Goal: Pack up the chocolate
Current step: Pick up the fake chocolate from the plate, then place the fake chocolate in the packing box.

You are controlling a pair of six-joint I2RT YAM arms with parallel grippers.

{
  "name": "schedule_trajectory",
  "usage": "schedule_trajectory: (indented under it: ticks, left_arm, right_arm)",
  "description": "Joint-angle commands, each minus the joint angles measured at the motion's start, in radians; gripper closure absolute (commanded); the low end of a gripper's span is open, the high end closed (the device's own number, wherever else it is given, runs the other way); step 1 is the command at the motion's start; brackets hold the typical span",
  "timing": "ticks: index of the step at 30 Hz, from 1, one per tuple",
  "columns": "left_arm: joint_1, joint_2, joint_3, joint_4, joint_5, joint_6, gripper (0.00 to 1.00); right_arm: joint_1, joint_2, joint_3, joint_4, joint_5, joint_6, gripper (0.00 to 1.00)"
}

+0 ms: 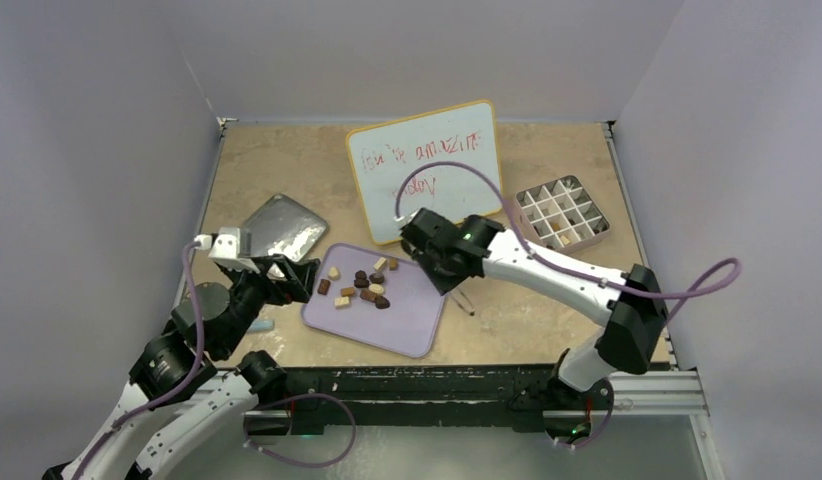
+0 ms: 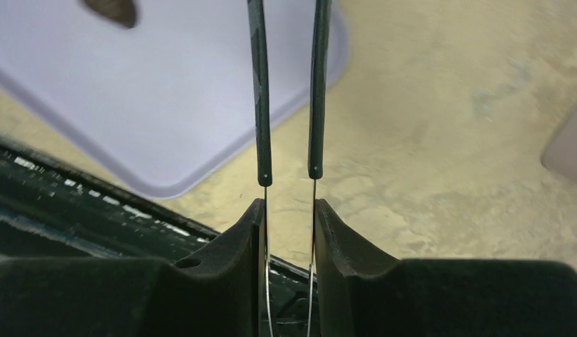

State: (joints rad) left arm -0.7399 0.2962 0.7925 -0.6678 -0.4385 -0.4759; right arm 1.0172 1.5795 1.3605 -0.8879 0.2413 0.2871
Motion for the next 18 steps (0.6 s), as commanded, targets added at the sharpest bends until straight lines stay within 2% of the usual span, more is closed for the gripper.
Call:
schedule_trajectory:
  ticks: [1, 12, 18]
  left_arm:
    - [-0.001, 0.071, 0.002, 0.039, 0.083, 0.026, 0.0]
    - [-0.001, 0.118, -0.008, 0.069, 0.206, 0.052, 0.0]
    - [-0.001, 0.121, -0.007, 0.072, 0.21, 0.054, 0.0]
  right_arm:
    - [-0.132, -0.121, -0.034, -0.05, 0.055, 0.041, 0.78]
    - [-0.491, -0.218, -0.053, -0.079, 0.121, 0.034, 0.77]
    - [-0.755, -0.204, -0.073, -0.056, 0.128, -0.003, 0.76]
